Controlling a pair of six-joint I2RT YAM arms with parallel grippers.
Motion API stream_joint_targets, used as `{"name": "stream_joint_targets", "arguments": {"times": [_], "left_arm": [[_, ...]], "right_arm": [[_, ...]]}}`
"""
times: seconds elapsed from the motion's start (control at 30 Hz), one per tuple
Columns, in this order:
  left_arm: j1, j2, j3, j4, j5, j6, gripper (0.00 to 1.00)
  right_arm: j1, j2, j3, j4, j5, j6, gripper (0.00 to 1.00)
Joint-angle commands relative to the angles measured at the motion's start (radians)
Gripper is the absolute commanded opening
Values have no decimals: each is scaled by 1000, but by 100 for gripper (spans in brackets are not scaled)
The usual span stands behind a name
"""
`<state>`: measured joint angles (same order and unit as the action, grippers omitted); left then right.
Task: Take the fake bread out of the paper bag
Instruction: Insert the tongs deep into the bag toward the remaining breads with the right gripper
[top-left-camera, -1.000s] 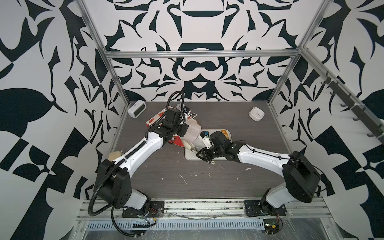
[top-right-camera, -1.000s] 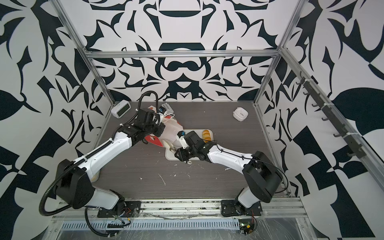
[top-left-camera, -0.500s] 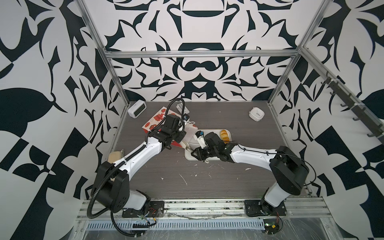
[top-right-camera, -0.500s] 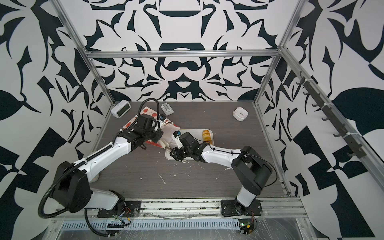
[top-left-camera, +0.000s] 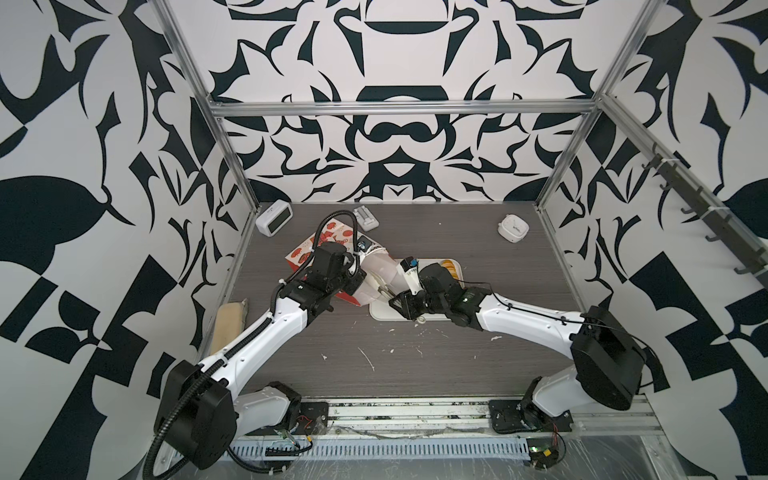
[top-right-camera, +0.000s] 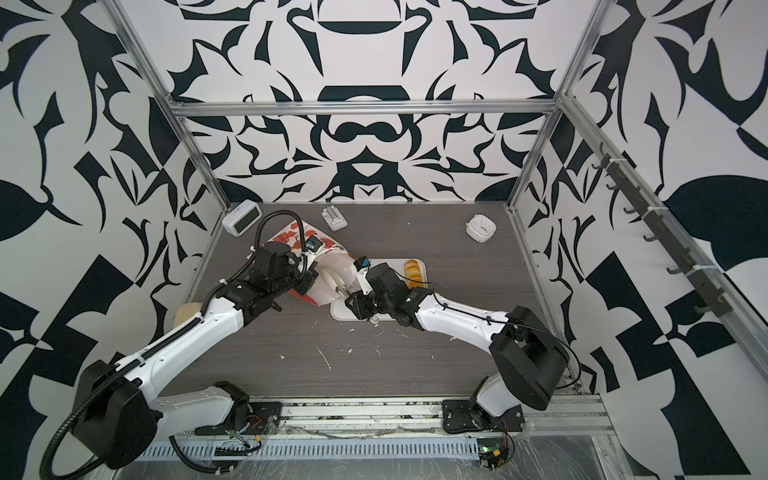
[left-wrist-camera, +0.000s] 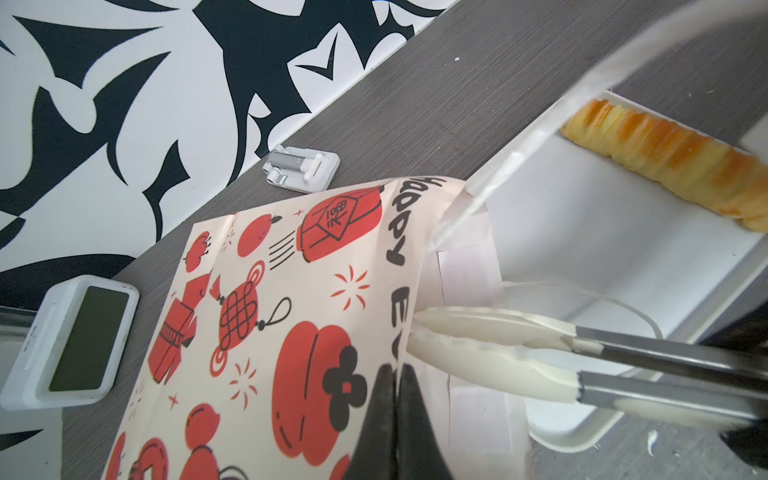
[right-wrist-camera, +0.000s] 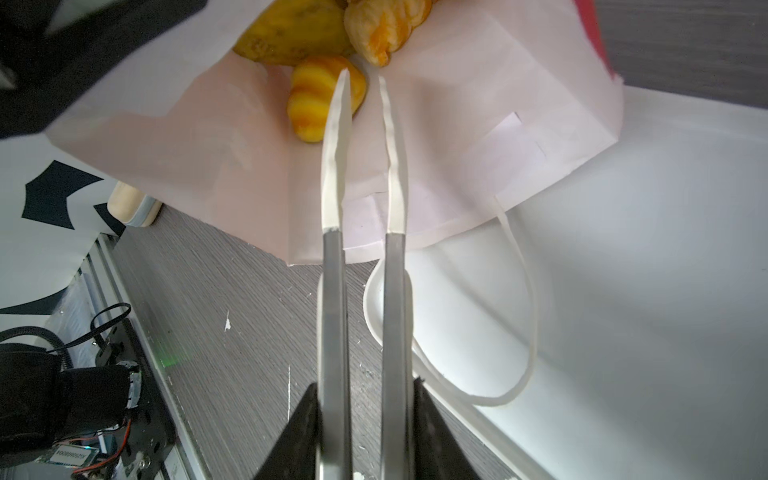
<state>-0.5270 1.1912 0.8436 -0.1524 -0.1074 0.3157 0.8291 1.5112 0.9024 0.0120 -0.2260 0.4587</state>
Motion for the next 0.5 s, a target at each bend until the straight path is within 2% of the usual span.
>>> {"name": "stream_joint_targets", "arguments": {"times": [0.0, 0.23, 0.47], "left_arm": [[-5, -45, -28, 17, 18, 18, 2], [-10, -80, -46, 8, 42, 14, 3], [-17, -109, -61, 8, 58, 8, 3]], "right_arm": [[7, -3, 16, 81, -30, 27, 36], [4, 72, 40, 188, -85, 111, 38], [4, 169, 33, 401, -141, 264, 40]]}}
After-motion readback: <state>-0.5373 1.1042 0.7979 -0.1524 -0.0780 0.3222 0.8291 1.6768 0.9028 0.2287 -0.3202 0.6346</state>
